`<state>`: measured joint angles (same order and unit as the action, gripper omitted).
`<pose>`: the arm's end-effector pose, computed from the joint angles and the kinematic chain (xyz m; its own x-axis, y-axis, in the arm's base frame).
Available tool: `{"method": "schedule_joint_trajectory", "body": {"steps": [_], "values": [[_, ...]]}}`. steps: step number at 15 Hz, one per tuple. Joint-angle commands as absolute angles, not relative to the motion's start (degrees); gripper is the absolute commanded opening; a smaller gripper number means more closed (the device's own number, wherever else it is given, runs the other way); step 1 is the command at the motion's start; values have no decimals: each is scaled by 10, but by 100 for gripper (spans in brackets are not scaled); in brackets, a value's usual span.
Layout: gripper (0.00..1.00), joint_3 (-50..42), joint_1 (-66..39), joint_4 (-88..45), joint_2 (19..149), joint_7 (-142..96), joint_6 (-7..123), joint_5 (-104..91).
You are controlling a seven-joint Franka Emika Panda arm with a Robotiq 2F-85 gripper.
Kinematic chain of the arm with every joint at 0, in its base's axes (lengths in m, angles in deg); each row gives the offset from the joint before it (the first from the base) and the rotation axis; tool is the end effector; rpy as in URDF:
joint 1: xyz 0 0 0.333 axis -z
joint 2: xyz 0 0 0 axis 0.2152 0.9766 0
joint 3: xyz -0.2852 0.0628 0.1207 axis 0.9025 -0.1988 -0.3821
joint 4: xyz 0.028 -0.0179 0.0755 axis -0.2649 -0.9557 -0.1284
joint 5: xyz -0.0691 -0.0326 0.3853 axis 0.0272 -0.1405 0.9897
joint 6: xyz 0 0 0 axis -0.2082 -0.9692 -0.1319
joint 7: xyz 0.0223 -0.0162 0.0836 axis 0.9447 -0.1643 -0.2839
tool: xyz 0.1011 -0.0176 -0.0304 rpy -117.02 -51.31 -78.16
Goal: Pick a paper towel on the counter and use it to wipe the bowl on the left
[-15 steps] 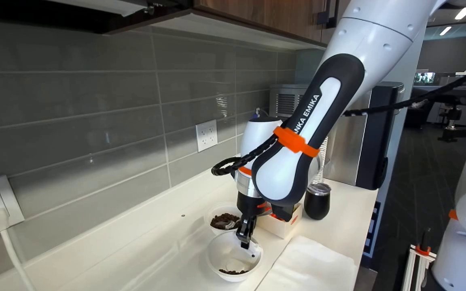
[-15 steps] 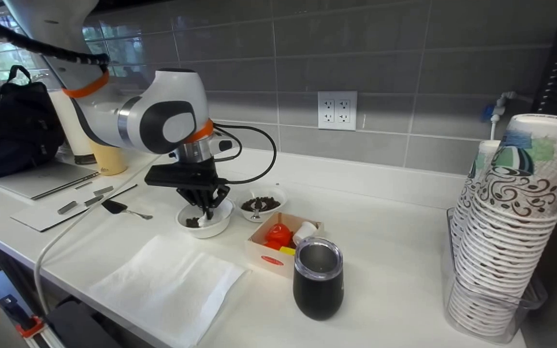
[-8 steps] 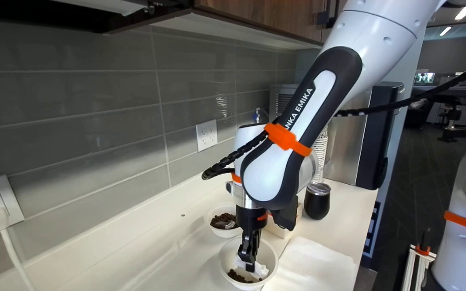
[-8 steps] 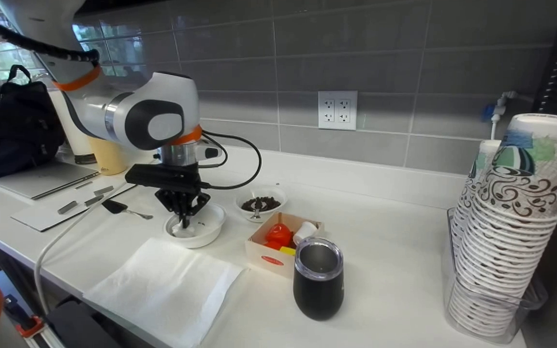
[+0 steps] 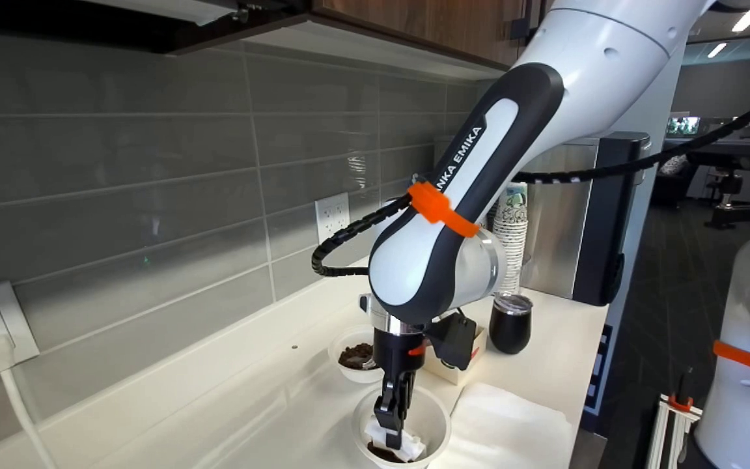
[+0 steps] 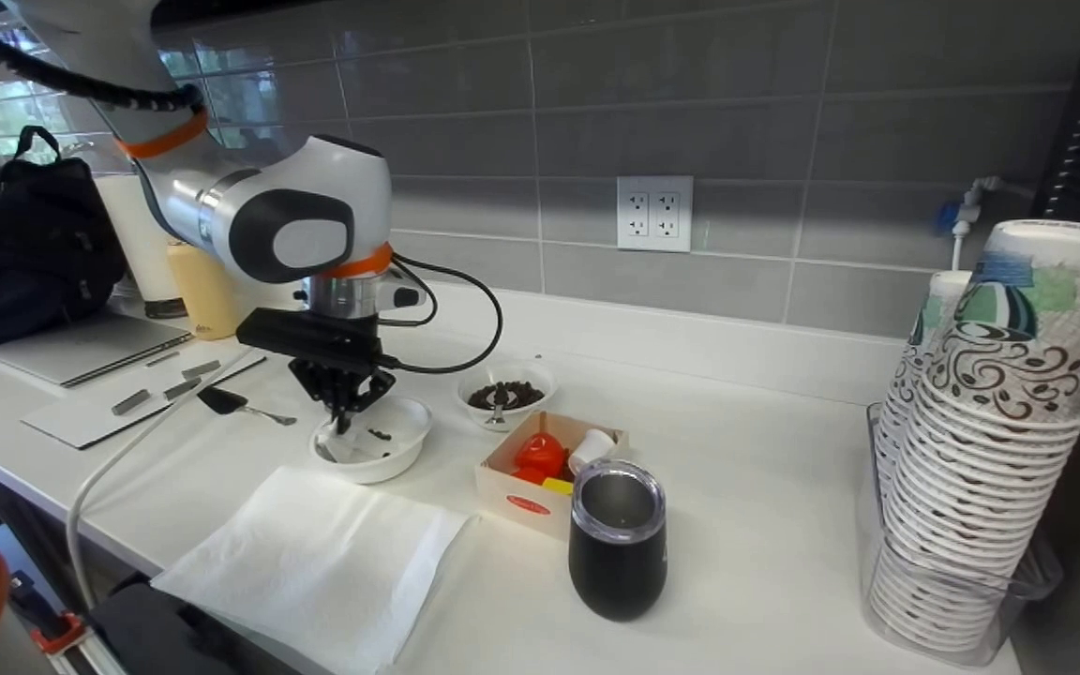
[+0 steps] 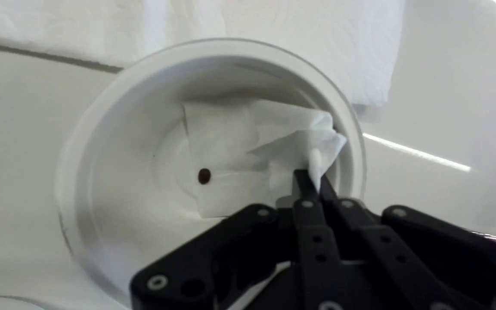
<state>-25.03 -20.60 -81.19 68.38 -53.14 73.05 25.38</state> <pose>0.3788 0.1673 0.2299 0.9030 0.4296 -0.0024 0.4158 -0.8752 -0.2472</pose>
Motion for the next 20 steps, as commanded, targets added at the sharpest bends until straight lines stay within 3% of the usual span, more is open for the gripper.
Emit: {"method": "schedule_joint_trajectory", "body": {"steps": [1, 11, 20], "values": [[1, -240, -224, -805, 692, -576, 728, 316], [1, -239, -219, -772, 735, -628, 805, 413], [1, -219, -199, -775, 744, -589, 874, 362]]}}
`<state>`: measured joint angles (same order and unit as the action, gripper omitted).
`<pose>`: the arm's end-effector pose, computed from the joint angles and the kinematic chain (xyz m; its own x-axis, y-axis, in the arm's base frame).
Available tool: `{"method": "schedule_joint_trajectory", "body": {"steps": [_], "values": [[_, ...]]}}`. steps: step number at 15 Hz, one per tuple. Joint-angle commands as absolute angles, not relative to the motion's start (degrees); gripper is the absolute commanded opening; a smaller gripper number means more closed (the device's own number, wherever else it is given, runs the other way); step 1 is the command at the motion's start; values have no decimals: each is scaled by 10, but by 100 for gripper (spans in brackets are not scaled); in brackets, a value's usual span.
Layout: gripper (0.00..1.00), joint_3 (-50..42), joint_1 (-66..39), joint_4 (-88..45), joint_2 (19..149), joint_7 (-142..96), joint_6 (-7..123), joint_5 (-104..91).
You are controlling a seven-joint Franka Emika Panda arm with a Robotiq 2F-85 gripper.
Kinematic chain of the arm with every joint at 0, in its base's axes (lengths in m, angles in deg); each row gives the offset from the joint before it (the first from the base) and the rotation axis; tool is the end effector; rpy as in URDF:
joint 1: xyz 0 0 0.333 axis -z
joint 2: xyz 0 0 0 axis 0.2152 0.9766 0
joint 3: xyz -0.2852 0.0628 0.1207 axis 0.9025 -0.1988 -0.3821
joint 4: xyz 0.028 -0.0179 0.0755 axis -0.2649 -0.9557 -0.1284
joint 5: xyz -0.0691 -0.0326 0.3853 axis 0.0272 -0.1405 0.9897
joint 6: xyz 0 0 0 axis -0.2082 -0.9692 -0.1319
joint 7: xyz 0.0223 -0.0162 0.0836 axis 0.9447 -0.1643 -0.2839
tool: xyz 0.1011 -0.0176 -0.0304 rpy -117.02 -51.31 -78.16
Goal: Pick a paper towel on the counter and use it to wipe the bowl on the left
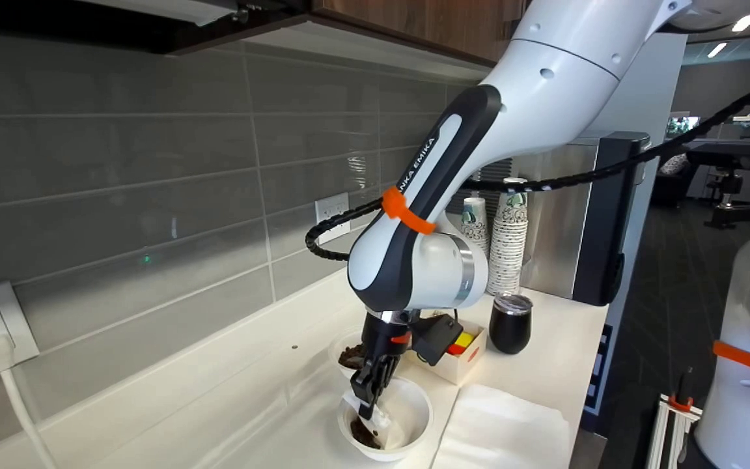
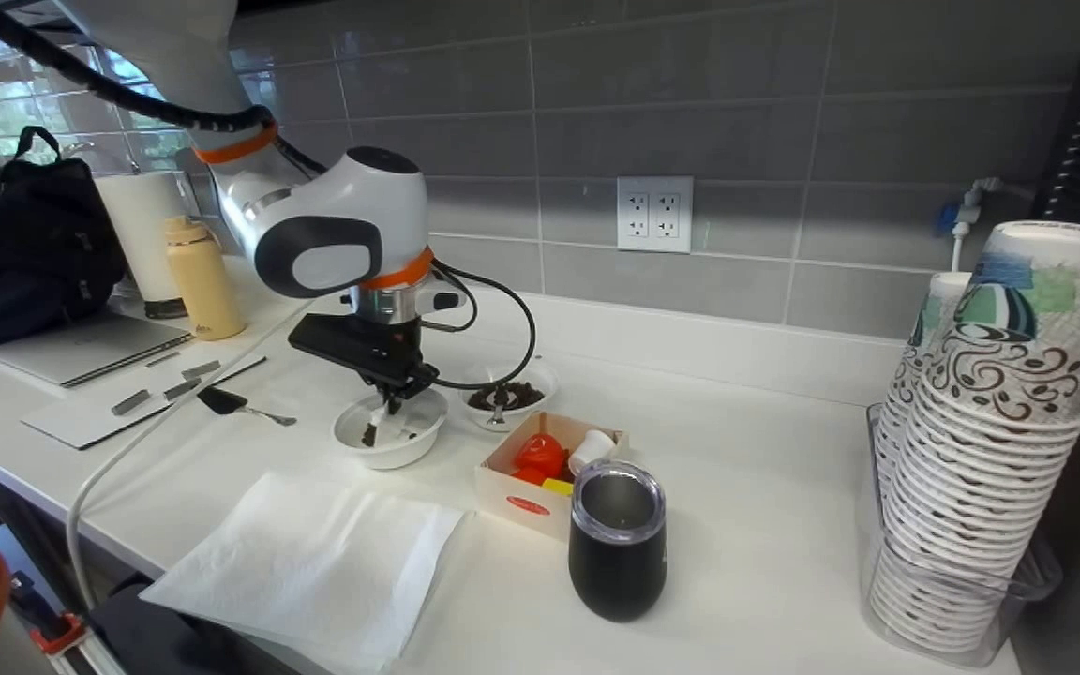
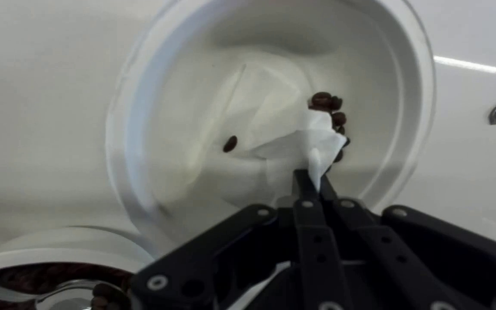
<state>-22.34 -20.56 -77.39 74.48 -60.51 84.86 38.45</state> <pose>0.4211 0.1414 0.2206 0.9549 0.2527 0.1557 0.2864 -0.9222 -0.2597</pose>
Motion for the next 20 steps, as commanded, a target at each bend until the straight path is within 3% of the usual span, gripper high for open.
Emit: {"method": "schedule_joint_trajectory", "body": {"steps": [1, 9, 13, 20], "values": [[1, -211, -205, -781, 740, -587, 889, 357], [1, -162, -204, -823, 728, -447, 922, 149], [1, -167, -197, -813, 710, -400, 837, 91], [1, -197, -202, -760, 693, -490, 660, 207]]}}
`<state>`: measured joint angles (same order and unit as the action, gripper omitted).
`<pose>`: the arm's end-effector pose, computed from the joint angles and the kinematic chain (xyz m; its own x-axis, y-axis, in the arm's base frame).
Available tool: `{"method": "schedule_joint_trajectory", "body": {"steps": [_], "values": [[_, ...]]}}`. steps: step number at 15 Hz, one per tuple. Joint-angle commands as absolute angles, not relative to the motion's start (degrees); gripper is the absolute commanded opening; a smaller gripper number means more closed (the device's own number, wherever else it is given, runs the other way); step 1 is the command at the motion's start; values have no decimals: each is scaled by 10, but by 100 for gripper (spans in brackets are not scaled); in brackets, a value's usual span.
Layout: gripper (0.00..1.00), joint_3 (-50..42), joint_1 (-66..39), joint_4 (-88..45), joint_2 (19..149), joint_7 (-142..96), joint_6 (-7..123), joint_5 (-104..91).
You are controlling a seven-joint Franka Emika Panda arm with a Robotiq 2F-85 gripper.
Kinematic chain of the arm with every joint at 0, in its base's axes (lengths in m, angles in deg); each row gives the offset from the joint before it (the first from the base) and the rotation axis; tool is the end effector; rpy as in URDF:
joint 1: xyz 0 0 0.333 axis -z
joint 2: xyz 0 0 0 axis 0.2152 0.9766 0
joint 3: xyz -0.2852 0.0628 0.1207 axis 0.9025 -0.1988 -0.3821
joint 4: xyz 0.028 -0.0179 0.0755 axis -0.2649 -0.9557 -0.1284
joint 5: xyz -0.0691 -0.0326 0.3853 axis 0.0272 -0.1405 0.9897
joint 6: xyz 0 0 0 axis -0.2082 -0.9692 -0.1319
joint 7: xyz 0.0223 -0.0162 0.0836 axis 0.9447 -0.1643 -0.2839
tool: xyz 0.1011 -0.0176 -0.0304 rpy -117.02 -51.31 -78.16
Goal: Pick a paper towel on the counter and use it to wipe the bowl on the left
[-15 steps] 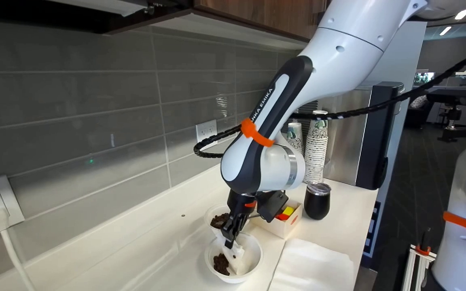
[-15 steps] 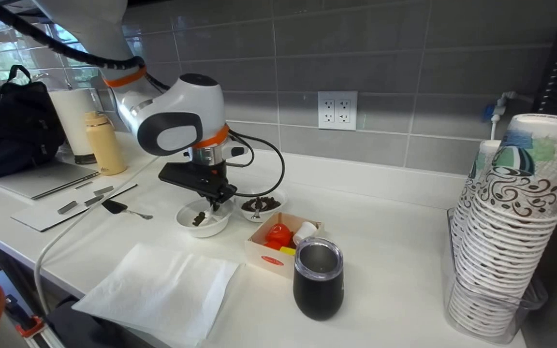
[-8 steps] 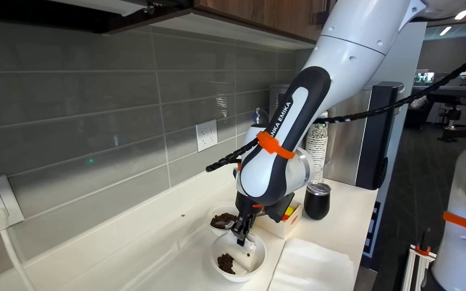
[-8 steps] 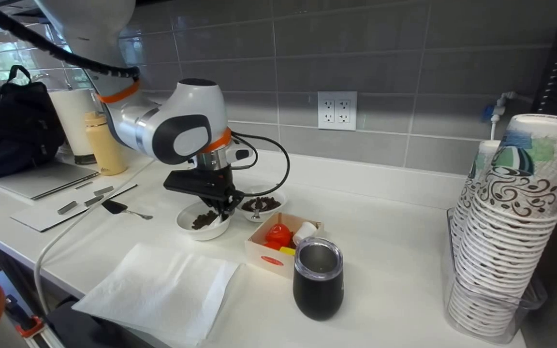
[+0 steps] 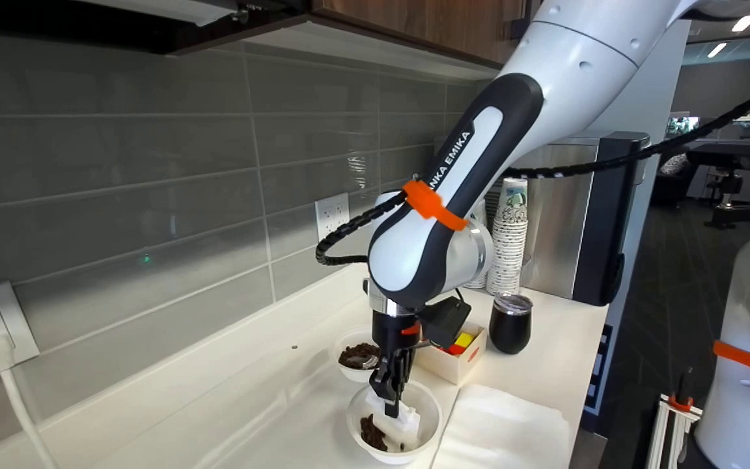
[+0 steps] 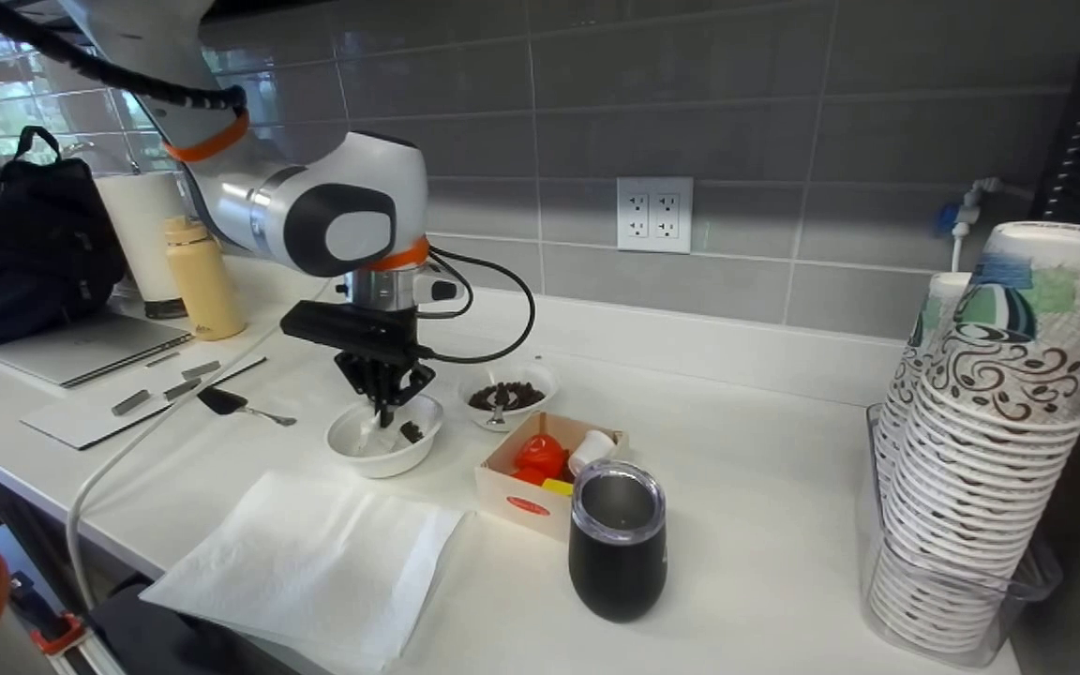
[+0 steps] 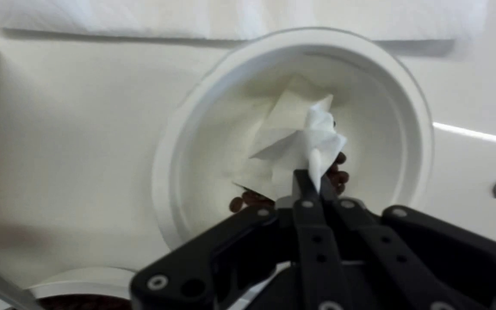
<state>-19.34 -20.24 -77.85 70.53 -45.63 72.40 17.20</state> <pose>0.4123 0.1367 0.2331 0.9431 0.3319 -0.0197 0.3223 -0.9272 -0.1910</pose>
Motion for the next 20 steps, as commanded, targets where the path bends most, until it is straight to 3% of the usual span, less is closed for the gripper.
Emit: {"method": "schedule_joint_trajectory", "body": {"steps": [1, 11, 20], "values": [[1, -198, -205, -756, 697, -493, 647, 211], [1, -212, -210, -743, 724, -529, 644, 275], [1, -192, -201, -756, 720, -497, 726, 243]]}}
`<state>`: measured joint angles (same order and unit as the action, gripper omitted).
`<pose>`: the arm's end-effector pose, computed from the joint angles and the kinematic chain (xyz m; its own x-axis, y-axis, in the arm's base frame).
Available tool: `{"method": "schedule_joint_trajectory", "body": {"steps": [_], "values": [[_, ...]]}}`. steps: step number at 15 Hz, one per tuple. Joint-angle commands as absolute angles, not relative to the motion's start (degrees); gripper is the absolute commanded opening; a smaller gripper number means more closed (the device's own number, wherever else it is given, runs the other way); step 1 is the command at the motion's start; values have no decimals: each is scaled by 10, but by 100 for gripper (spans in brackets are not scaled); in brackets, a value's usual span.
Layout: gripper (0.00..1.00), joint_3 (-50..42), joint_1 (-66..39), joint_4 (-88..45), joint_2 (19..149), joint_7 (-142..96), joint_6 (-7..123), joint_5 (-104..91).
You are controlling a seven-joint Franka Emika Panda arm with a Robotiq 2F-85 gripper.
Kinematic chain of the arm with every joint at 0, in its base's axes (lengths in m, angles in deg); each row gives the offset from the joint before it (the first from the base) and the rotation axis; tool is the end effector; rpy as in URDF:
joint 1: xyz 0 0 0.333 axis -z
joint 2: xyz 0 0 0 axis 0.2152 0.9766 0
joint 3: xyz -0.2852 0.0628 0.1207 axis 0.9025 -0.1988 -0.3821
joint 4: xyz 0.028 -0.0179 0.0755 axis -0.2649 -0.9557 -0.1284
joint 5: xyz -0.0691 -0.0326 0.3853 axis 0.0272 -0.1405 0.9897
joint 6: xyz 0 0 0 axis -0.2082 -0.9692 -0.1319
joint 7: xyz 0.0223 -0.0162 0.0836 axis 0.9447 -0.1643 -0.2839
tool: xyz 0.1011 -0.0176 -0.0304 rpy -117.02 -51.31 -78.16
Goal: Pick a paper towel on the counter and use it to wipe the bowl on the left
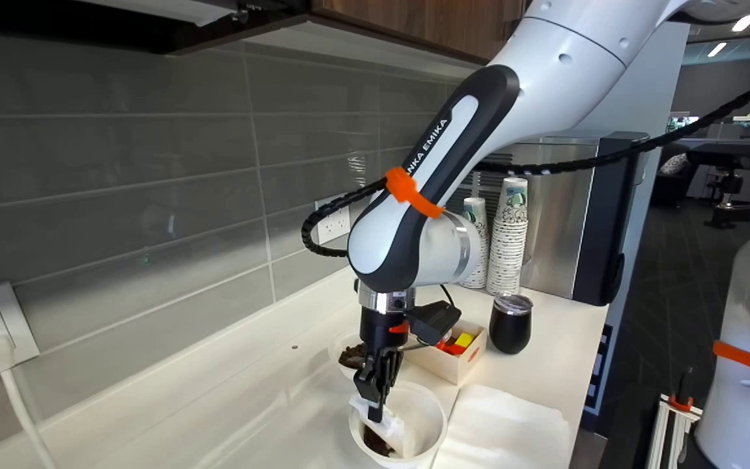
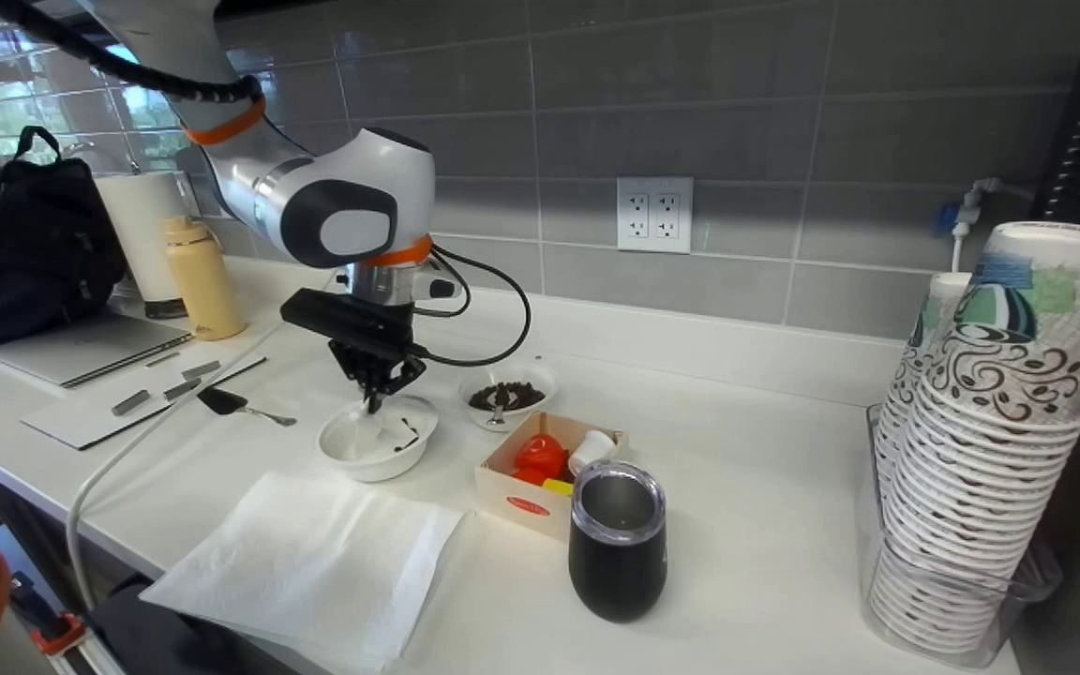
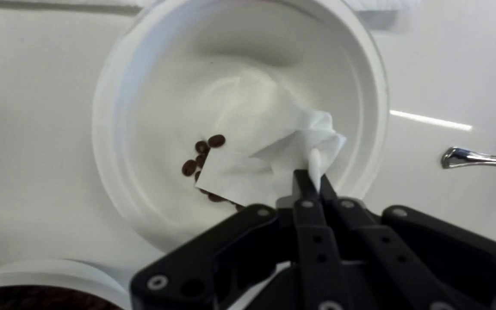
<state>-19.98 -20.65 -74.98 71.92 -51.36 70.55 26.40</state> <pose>0.4229 0.1487 0.2366 0.9490 0.3153 -0.0018 0.3018 -0.9099 -0.2847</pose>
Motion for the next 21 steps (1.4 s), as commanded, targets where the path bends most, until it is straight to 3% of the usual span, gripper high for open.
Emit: {"method": "schedule_joint_trajectory", "body": {"steps": [1, 12, 21], "values": [[1, -188, -199, -758, 718, -491, 727, 237], [1, -161, -199, -789, 676, -341, 678, 57], [1, -186, -218, -773, 684, -387, 574, 87]]}}
